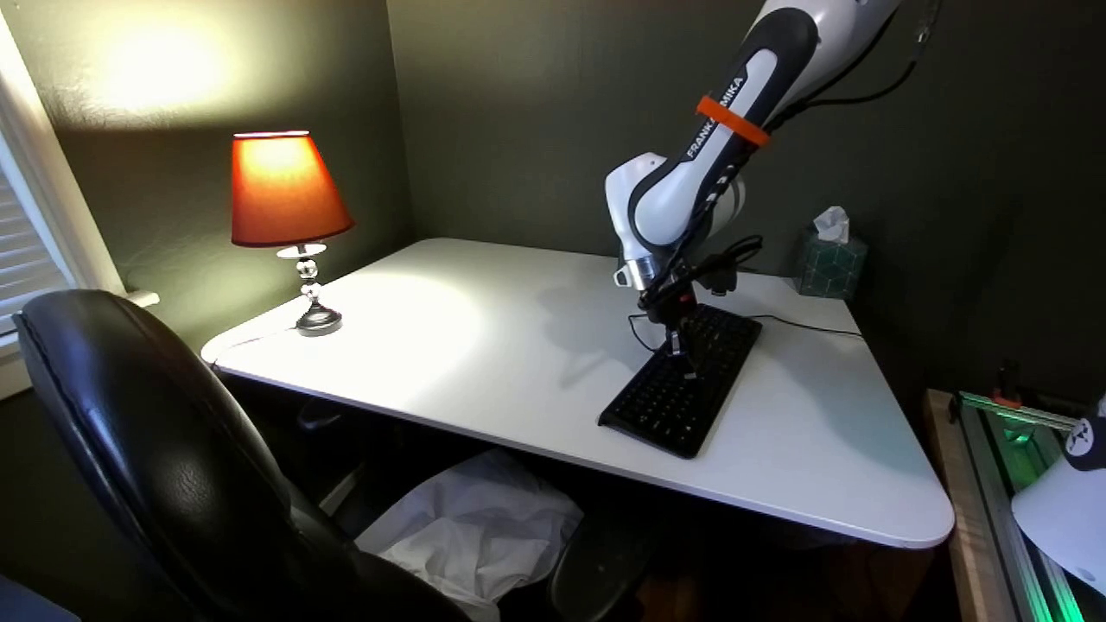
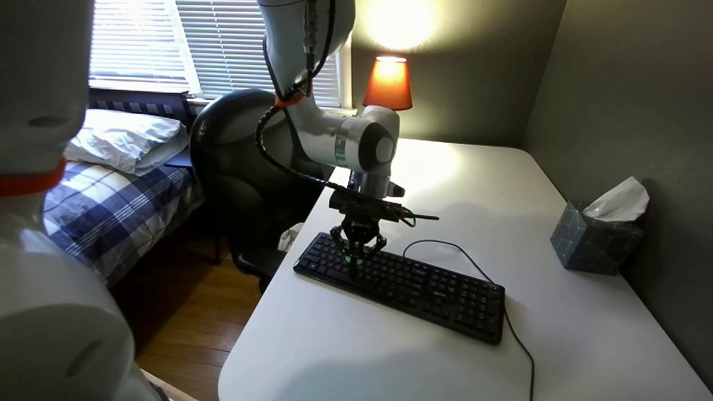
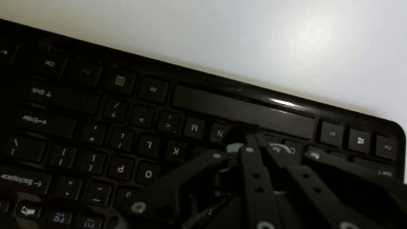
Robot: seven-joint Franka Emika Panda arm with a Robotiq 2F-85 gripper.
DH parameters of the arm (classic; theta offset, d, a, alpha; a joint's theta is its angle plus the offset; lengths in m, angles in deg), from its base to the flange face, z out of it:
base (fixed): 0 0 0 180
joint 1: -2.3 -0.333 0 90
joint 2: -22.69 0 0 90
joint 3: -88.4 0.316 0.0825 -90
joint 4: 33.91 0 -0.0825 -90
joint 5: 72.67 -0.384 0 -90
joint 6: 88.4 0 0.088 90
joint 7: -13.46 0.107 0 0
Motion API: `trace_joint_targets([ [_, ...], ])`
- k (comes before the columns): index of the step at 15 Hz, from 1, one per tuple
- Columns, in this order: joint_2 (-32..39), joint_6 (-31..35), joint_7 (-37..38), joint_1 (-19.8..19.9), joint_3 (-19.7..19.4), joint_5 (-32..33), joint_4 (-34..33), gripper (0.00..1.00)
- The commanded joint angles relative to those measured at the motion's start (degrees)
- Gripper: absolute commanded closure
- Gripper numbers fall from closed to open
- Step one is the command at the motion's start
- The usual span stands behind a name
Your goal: Press a key on the keyboard.
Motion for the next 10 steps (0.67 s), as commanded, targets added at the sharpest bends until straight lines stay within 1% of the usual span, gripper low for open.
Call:
trace_joint_targets([
  [1, 2.5, -1.0, 0.2, 0.2, 0.5, -0.7, -2.0, 1.00],
  [4, 1.6, -1.2, -0.3, 0.4, 0.6, -0.9, -1.4, 1.00],
  [10, -1.7, 1.1, -0.9, 0.8, 0.6, -1.0, 1.9, 1.00],
])
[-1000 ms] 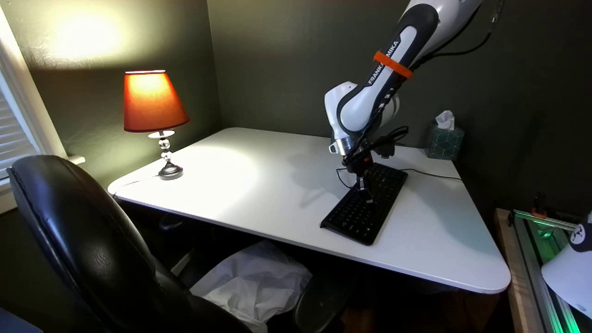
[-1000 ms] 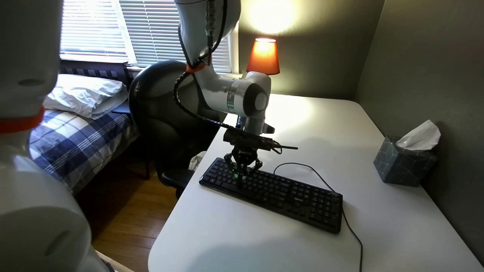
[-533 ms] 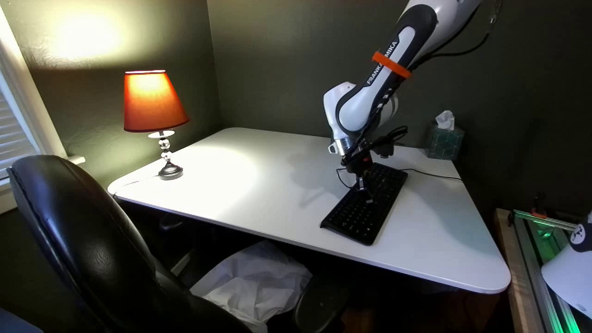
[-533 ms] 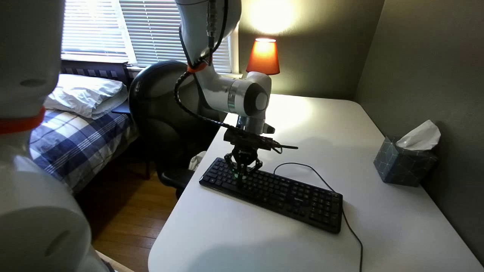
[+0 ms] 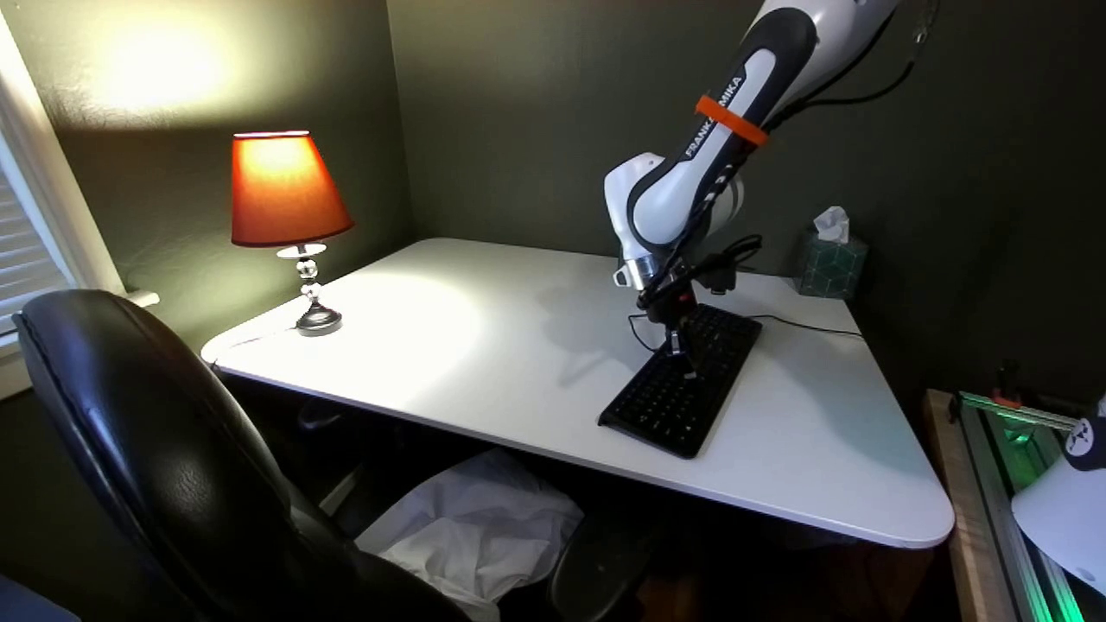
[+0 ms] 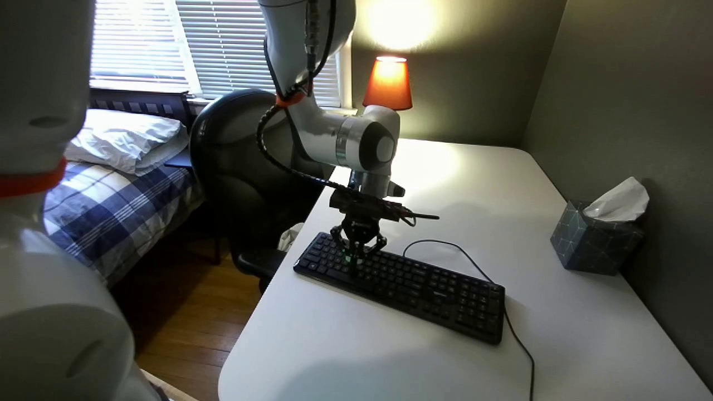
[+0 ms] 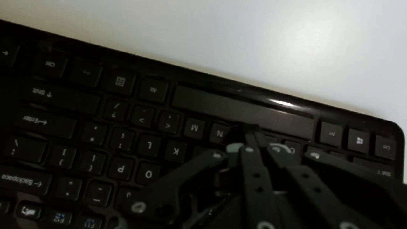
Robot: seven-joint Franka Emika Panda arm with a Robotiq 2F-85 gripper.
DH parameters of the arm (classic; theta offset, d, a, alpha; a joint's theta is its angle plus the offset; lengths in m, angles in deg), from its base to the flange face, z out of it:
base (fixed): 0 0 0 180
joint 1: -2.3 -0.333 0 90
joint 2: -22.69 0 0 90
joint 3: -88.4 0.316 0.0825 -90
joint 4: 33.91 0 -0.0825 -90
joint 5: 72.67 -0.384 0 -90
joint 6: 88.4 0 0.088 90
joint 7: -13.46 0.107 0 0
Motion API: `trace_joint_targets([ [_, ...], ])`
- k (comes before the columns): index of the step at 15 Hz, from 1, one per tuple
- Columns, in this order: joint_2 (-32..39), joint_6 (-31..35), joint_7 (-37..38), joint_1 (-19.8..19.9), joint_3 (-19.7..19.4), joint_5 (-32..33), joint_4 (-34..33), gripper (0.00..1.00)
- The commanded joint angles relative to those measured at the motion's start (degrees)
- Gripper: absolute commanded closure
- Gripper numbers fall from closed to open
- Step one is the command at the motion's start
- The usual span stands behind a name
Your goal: Press a key on the keyboard.
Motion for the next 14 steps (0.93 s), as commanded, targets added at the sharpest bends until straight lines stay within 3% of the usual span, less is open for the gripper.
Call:
trace_joint_targets([
  [1, -2.4, 2.2, -1.0, 0.8, 0.6, -1.0, 2.9, 1.00],
  [6, -5.5, 5.2, -1.1, 1.0, 0.5, -1.2, 5.9, 1.00],
  [7, -6.2, 5.9, -1.3, 1.1, 0.5, -1.4, 6.6, 0.74],
  [9, -7.6, 7.5, -1.5, 1.3, 0.5, -2.1, 8.1, 0.68],
  [14, -10.5, 10.5, -2.4, 1.3, 0.6, -4.1, 11.2, 0.31],
])
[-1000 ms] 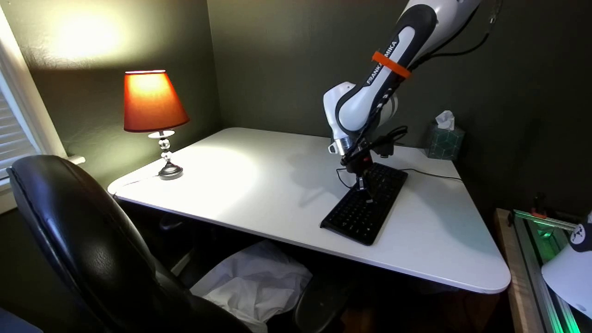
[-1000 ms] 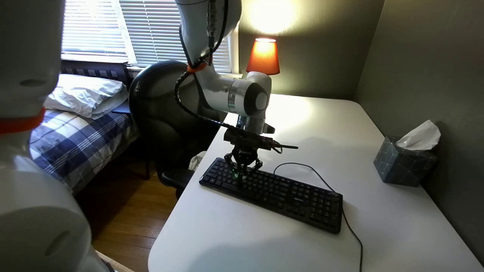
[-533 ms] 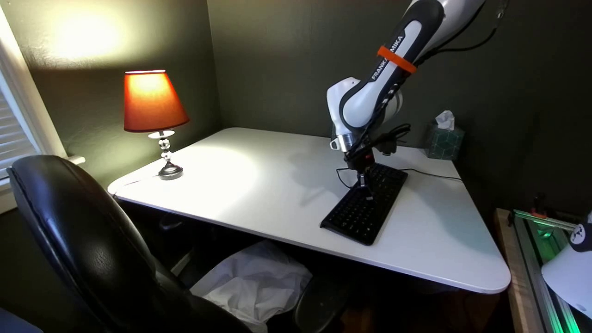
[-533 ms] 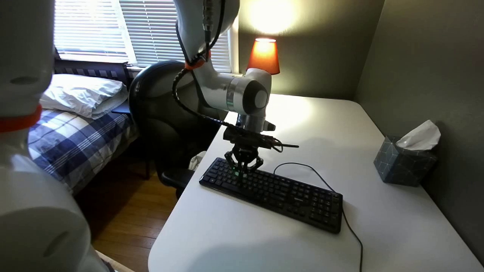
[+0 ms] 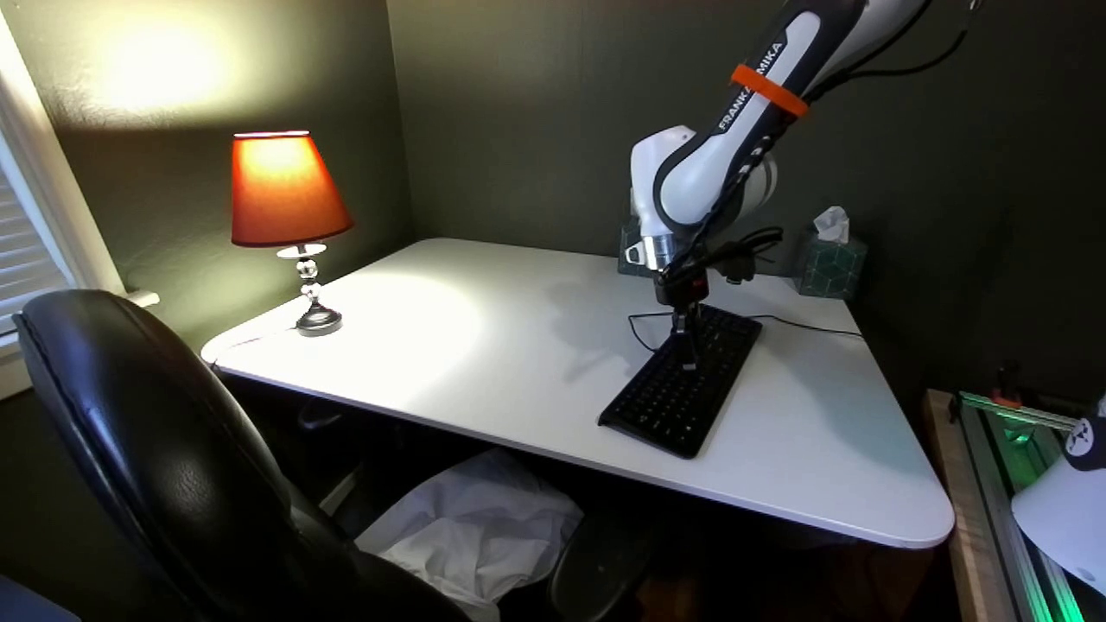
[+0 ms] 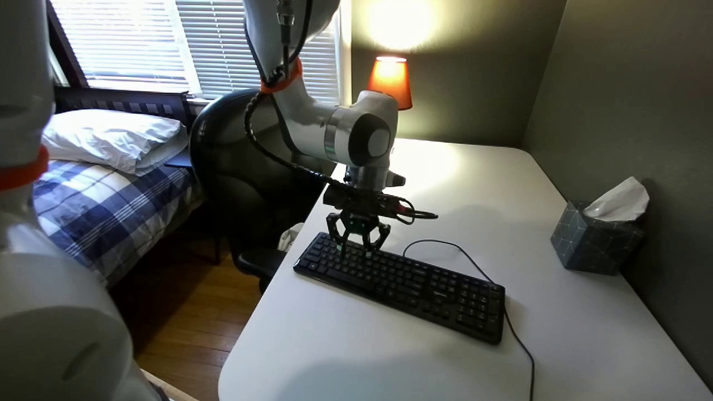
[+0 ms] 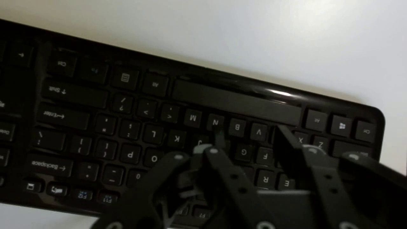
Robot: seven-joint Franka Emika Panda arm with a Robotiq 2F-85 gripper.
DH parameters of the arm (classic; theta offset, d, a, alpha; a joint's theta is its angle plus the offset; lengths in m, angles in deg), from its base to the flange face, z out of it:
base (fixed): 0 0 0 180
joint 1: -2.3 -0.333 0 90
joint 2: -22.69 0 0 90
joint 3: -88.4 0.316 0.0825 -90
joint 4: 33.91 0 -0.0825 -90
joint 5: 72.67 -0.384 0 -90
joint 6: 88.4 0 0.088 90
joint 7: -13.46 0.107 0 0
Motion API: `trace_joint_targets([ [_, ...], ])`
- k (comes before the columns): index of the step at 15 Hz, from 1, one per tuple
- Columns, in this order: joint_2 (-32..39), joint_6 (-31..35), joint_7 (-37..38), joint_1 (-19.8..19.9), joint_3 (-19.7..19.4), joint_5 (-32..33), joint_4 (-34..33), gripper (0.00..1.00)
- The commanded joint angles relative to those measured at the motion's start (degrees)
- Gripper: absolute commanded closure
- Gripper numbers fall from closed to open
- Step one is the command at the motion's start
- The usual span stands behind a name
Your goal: Press a key on the keyboard.
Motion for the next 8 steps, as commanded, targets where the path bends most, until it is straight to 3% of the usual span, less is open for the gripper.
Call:
trace_joint_targets([
  [1, -3.7, 3.4, -1.7, 0.7, 0.5, -2.1, 4.4, 0.22],
  [4, -5.6, 5.8, -1.4, 0.5, 0.2, -2.6, 6.4, 0.01],
  [8, -8.3, 9.6, -1.2, 0.5, 0.0, -3.1, 9.5, 0.00],
])
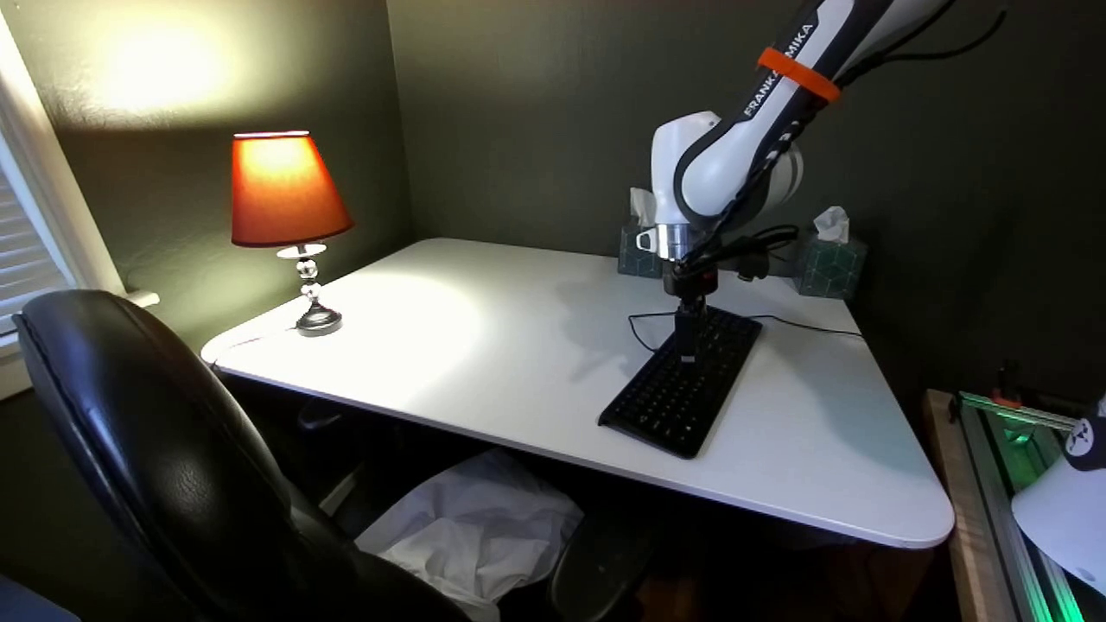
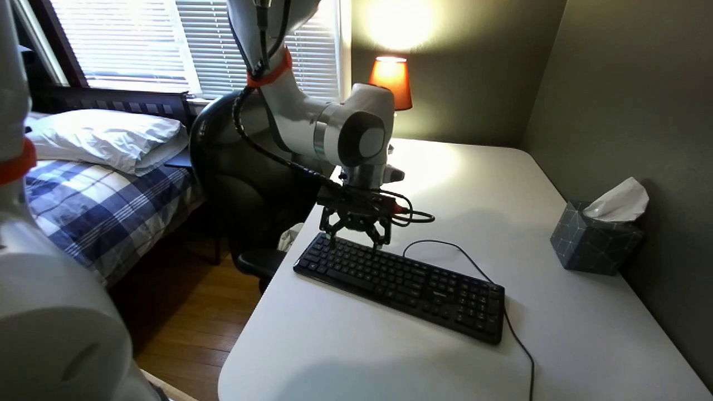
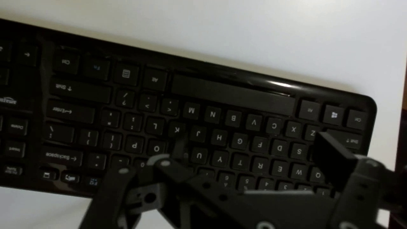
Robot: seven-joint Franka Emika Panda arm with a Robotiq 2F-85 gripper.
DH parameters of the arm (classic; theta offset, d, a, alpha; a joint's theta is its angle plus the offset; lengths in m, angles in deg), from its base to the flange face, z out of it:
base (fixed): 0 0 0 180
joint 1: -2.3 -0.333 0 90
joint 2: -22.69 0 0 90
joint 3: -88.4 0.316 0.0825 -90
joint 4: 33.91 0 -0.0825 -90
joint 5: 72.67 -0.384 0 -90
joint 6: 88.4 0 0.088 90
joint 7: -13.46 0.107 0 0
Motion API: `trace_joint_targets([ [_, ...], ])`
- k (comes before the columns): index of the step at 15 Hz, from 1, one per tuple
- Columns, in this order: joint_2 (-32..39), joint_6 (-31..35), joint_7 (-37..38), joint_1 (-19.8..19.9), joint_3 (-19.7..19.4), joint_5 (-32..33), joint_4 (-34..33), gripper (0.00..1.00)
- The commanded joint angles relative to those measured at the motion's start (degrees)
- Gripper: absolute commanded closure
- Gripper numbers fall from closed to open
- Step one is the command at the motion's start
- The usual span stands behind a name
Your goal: Press a key on the keyboard.
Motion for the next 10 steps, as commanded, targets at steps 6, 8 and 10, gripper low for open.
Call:
trace_joint_targets([
  [6, -7.5, 8.0, 0.8, -0.2, -0.9, -0.8, 8.2, 0.00],
  [8, -8.6, 8.9, 0.9, -0.2, -1.1, -0.9, 9.2, 0.00],
  [10, -9.8, 9.6, 0.9, -0.3, -1.4, -1.0, 10.2, 0.00],
])
